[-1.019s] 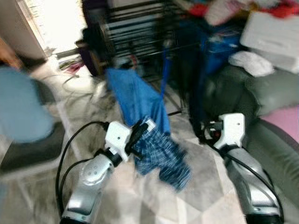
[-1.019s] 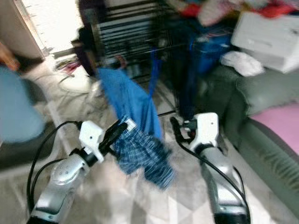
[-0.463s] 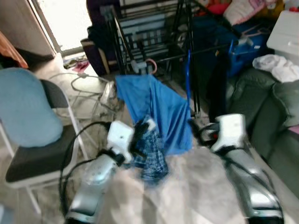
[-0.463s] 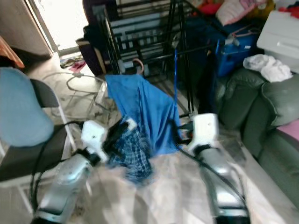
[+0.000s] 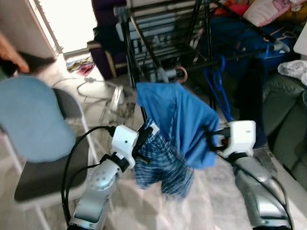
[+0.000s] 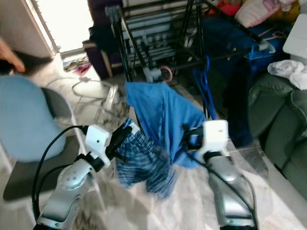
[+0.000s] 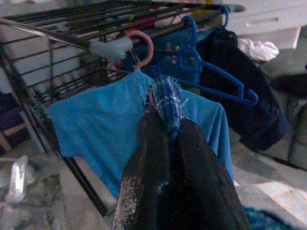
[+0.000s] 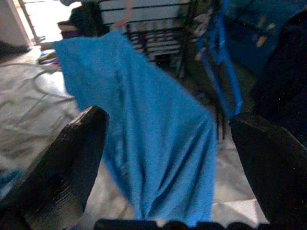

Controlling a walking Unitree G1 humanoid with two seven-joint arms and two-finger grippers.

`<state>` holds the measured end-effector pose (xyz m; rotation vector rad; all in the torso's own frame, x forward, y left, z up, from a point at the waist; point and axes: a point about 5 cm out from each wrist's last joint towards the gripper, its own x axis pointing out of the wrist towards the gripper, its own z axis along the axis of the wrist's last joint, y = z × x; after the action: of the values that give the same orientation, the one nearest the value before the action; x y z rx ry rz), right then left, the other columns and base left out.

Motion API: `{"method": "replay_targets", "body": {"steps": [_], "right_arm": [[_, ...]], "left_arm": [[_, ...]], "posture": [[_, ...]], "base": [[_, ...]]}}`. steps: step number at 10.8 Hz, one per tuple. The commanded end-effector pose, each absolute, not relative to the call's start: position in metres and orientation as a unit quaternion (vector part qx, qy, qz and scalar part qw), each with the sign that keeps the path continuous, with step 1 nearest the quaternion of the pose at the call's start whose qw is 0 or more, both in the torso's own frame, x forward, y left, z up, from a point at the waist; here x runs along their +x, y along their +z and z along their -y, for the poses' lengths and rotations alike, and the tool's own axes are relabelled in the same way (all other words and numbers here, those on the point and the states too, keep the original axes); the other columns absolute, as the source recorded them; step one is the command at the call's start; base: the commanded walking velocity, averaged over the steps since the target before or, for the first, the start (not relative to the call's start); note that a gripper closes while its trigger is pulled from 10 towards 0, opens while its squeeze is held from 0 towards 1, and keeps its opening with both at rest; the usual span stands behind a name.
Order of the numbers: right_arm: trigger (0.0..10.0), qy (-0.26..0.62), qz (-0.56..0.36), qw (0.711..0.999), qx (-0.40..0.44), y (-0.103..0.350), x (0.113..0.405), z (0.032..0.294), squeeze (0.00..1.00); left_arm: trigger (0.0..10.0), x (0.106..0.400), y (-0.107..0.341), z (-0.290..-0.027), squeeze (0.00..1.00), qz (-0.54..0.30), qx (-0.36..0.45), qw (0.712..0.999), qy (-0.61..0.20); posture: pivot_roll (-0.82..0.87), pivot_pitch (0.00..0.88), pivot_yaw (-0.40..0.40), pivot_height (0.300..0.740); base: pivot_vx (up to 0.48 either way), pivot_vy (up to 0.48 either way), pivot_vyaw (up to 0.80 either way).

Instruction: Hang hanger

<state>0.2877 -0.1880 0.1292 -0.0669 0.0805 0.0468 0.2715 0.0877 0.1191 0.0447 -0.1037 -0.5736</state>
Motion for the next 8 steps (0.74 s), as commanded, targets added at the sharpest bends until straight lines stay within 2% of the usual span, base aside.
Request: {"method": "replay_targets", "body": {"steps": [1, 5, 8], "right_arm": [[10.0, 0.01, -0.046, 0.998, -0.037, 0.128, 0.29, 0.193, 0.0], [10.0, 0.007, -0.024, 0.999, -0.037, 0.137, 0.307, 0.189, 0.0], [10.0, -0.002, -0.028, 0.999, -0.035, 0.131, 0.306, 0.194, 0.0]], "left_arm": [[10.0, 0.275, 0.125, -0.085, 0.0, 0.061, 0.029, 0.956, -0.285], [10.0, 0.295, 0.135, -0.093, 0.0, 0.073, 0.003, 0.971, -0.228], [10.0, 0.298, 0.129, -0.127, 0.0, 0.067, 0.013, 0.993, -0.092]], "posture": [[-0.2, 0.025, 0.099, 0.74], [-0.21, 0.0, 0.109, 0.74], [-0.21, 0.0, 0.122, 0.74]], "base": [[0.0, 0.0, -0.44], [0.0, 0.0, 0.0], [0.0, 0.0, 0.0]]}}
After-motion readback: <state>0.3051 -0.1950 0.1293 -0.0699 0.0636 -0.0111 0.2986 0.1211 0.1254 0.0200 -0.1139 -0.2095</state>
